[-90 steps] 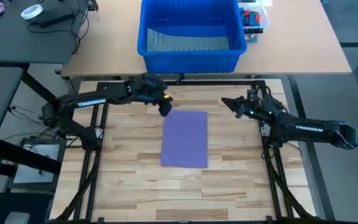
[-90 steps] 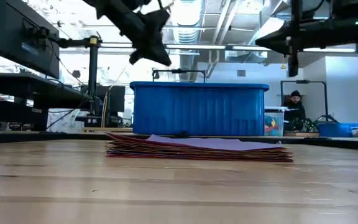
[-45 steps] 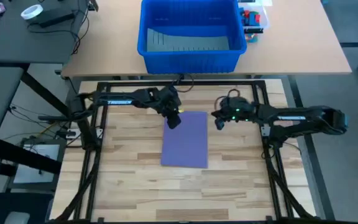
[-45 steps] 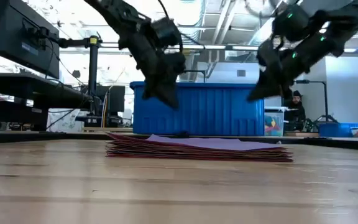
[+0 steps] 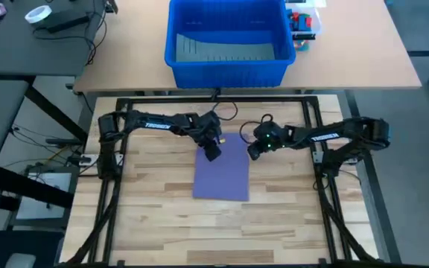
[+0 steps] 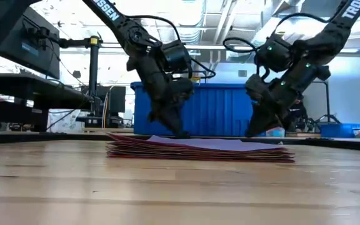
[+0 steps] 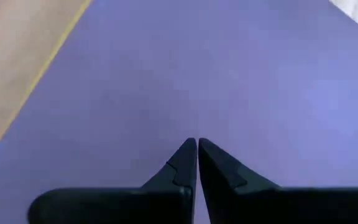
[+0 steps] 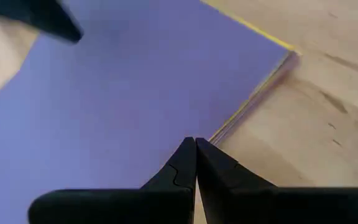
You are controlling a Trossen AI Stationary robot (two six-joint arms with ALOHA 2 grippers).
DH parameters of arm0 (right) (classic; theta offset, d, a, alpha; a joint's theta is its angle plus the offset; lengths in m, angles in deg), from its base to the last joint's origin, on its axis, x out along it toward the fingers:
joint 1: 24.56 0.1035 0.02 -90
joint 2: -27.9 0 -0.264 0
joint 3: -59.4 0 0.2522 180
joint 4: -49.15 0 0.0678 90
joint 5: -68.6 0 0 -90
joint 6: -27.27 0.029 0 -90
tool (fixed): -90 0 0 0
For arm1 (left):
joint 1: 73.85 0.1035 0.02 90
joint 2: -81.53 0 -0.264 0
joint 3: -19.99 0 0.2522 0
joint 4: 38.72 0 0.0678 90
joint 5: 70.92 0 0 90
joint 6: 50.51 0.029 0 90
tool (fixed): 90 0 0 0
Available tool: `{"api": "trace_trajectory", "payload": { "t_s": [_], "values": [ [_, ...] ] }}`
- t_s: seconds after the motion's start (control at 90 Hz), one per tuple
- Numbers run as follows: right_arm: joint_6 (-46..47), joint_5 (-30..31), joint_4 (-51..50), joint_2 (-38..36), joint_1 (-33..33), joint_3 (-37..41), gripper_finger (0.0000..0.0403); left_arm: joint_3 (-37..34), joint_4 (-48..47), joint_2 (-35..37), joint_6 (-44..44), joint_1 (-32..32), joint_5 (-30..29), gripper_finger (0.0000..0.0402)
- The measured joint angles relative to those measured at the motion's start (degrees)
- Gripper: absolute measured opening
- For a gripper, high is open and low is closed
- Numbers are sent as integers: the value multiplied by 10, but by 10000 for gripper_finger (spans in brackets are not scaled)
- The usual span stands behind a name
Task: Organize paper
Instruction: Prepare the purple colored paper
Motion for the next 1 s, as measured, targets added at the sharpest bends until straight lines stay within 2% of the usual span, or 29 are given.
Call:
{"api": "trace_trajectory", "payload": {
  "t_s": [0.244,0.478,0.711,1.0],
  "values": [
    [111,-19,27,30,-29,0,0,0,7,0,7,0,0,0],
    [179,-36,60,67,-29,0,0,-2,7,0,16,-1,-1,0],
    [184,-33,49,70,-29,-2,0,-2,-4,0,35,-1,-9,0],
    [178,-28,20,69,-32,-2,0,-2,-114,0,83,-1,-84,0]
  ]
}}
